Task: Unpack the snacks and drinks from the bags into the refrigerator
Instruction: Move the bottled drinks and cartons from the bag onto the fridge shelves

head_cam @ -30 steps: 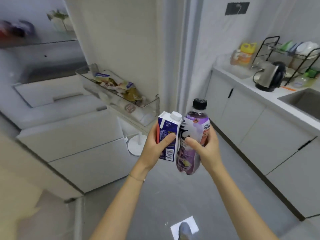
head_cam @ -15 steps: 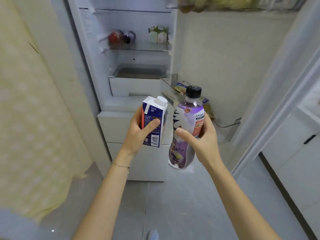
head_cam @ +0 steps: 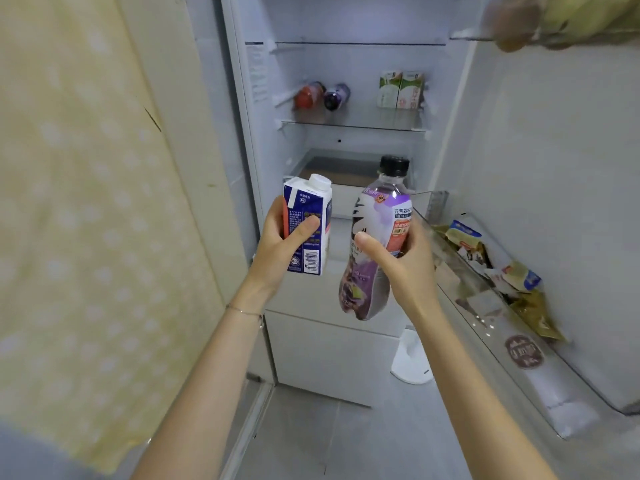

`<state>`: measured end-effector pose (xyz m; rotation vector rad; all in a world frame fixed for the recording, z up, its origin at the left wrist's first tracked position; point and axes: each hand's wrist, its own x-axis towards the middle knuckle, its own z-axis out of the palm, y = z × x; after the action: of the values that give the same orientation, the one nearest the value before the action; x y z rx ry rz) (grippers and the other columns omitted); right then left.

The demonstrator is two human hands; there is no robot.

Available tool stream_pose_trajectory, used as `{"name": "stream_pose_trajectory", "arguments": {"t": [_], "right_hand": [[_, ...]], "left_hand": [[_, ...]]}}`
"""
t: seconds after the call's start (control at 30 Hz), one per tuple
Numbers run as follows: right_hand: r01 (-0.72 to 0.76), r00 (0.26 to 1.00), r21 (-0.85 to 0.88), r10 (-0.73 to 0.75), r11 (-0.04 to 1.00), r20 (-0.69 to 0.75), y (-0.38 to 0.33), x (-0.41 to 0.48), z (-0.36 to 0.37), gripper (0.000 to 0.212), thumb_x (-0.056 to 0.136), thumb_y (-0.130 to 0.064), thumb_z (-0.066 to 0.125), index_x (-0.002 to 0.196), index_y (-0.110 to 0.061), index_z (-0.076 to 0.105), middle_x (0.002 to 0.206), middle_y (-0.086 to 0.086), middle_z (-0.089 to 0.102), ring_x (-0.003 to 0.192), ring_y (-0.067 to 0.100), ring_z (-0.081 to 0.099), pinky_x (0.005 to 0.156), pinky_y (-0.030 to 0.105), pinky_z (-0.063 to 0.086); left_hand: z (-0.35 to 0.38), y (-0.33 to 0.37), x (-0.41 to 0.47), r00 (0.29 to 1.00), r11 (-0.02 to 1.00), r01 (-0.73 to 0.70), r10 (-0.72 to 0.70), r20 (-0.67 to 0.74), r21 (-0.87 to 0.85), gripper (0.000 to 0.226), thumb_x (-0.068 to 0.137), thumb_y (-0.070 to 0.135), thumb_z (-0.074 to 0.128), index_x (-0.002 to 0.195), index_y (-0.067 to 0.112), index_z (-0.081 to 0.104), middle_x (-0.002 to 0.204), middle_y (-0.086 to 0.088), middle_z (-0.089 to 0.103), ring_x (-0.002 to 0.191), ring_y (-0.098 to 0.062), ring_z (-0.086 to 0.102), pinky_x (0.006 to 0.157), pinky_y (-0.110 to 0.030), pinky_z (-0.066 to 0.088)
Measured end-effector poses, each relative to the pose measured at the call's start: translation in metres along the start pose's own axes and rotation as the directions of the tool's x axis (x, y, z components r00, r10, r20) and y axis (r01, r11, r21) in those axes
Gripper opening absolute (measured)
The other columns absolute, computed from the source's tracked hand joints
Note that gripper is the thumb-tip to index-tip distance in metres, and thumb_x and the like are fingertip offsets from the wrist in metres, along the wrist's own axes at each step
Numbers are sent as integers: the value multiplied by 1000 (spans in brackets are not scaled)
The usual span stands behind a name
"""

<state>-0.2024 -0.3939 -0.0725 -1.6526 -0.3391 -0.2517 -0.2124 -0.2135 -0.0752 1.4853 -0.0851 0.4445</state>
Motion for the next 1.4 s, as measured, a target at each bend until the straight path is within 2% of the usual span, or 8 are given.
{"name": "stream_pose_trajectory", "arguments": {"t": [0.23, 0.4, 0.6, 0.77, 0.9, 1.07, 1.27, 1.4], "right_hand": [[-4, 999, -2, 4, 1000, -40, 17, 76, 37, 48, 77, -36, 76, 117, -24, 53, 102, -13, 62, 89, -1, 60, 62, 5, 48], [-22, 998, 30, 24, 999, -65, 29, 115, 68, 50, 77, -33, 77, 119, -18, 53, 104, -7, 63, 90, 3, 62, 61, 3, 47], [3, 997, 20, -1, 1000, -82, 41, 176, 103, 41, 79, -33, 77, 113, -19, 60, 100, -8, 67, 87, 3, 65, 66, 9, 50], [74, 985, 20, -70, 997, -159, 48, 238, 133, 37, 76, -33, 79, 107, -27, 59, 96, -14, 67, 86, -2, 64, 69, 13, 50], [108, 969, 68, -90, 992, -232, 47, 283, 144, 46, 73, -37, 80, 111, -33, 55, 99, -17, 67, 93, 0, 65, 76, 19, 53], [170, 945, 78, -140, 982, -296, 36, 338, 146, 62, 79, -26, 78, 132, -19, 47, 114, -8, 64, 98, -1, 63, 75, 12, 51], [244, 921, -5, -233, 970, -313, 40, 382, 132, 56, 78, -11, 78, 119, -31, 46, 110, -15, 63, 98, -4, 63, 76, 12, 52], [287, 910, -41, -286, 957, -301, 56, 406, 125, 71, 73, -4, 81, 130, -21, 43, 123, -2, 60, 111, 7, 61, 89, 21, 53]], "left_hand": [[-19, -15, 70, 996, 999, -25, 26, -87, 23, 37, 92, 15, 60, 120, 32, 42, 109, 13, 62, 91, 3, 66, 78, -19, 53], [-39, -26, 110, 995, 1000, -11, 10, -103, -3, 57, 84, 34, 70, 132, 25, 39, 121, 5, 62, 106, -13, 65, 88, -35, 55], [-62, -39, 182, 993, 997, -80, 82, -87, 17, 39, 91, 24, 66, 119, 38, 44, 118, 12, 61, 101, -1, 64, 82, -21, 53], [-76, -50, 261, 993, 993, -115, 115, -27, -3, 47, 88, 25, 66, 130, 26, 46, 119, 9, 63, 103, -3, 65, 80, -19, 53], [-78, -55, 315, 991, 991, -126, 128, 39, -44, 61, 82, 34, 69, 135, 20, 44, 123, 6, 62, 105, -6, 64, 79, -18, 53], [-67, -57, 377, 992, 985, -108, 116, 52, -133, 54, 86, 30, 66, 134, 18, 47, 120, 5, 65, 102, -8, 66, 83, -23, 54], [-51, -74, 424, 997, 978, -79, 82, 8, -193, 50, 90, 28, 66, 136, 18, 47, 123, 2, 65, 103, -10, 67, 92, -33, 55], [-37, -80, 440, 996, 972, -85, 90, 14, -220, 52, 87, 28, 67, 134, 15, 49, 123, -1, 66, 107, -14, 66, 92, -34, 54]]}}
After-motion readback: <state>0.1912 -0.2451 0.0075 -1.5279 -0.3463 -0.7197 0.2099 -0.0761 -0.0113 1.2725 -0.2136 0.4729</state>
